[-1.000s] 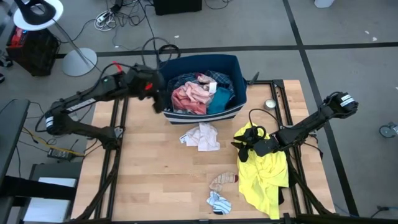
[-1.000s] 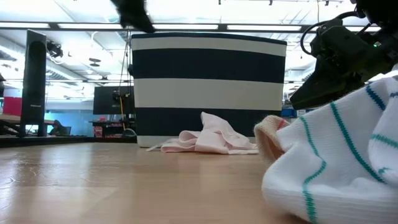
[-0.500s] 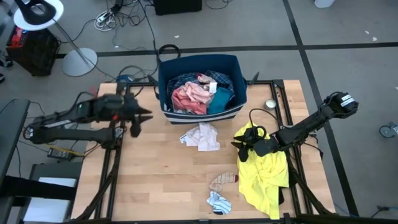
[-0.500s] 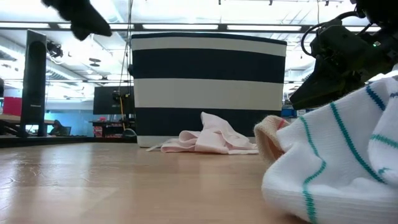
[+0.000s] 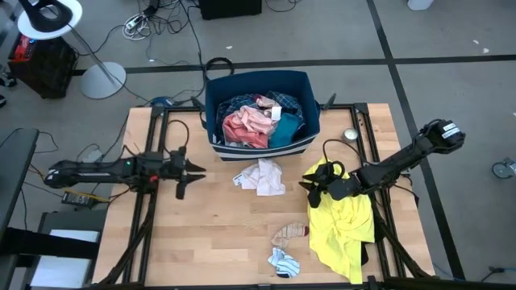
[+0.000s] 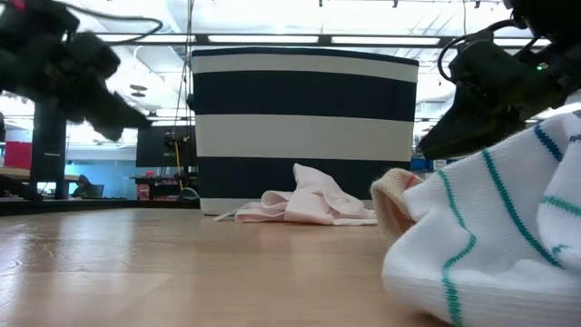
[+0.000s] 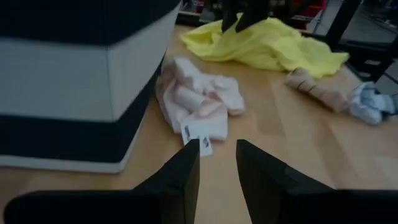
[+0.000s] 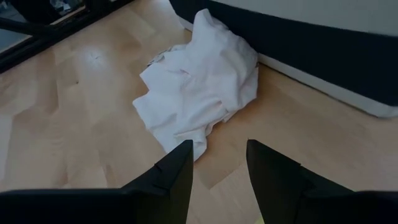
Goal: Sort clothes
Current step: Put the light pink underwear into the blue bin
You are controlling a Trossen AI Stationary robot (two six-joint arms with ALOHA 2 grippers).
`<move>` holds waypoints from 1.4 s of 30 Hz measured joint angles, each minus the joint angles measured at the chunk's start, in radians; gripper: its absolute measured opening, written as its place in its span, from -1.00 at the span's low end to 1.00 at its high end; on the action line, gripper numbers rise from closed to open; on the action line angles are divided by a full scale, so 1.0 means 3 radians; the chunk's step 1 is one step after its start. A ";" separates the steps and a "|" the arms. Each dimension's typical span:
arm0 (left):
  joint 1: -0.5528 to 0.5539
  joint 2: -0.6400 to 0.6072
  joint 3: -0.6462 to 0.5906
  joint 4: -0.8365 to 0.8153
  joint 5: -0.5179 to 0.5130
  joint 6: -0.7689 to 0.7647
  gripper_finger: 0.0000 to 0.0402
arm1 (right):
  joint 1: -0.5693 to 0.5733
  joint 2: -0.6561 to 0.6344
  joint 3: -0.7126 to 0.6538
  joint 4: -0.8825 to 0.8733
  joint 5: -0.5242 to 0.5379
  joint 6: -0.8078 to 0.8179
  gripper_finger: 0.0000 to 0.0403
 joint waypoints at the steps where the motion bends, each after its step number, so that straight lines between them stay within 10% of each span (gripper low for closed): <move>1: 0.0000 0.0002 -0.0079 0.0093 -0.0018 0.0001 -0.45 | -0.0028 0.0000 0.0000 0.0017 -0.0021 -0.0044 -0.25; 29: 0.0004 0.0036 -0.0256 0.0386 -0.0242 0.0572 -0.45 | -0.0517 0.2055 0.1076 0.0975 -0.0123 -0.1317 -0.23; 42: 0.0004 0.0036 -0.0262 0.0421 -0.0256 0.0578 -0.45 | -0.0719 0.2770 0.1614 0.0992 -0.0247 -0.1069 -0.33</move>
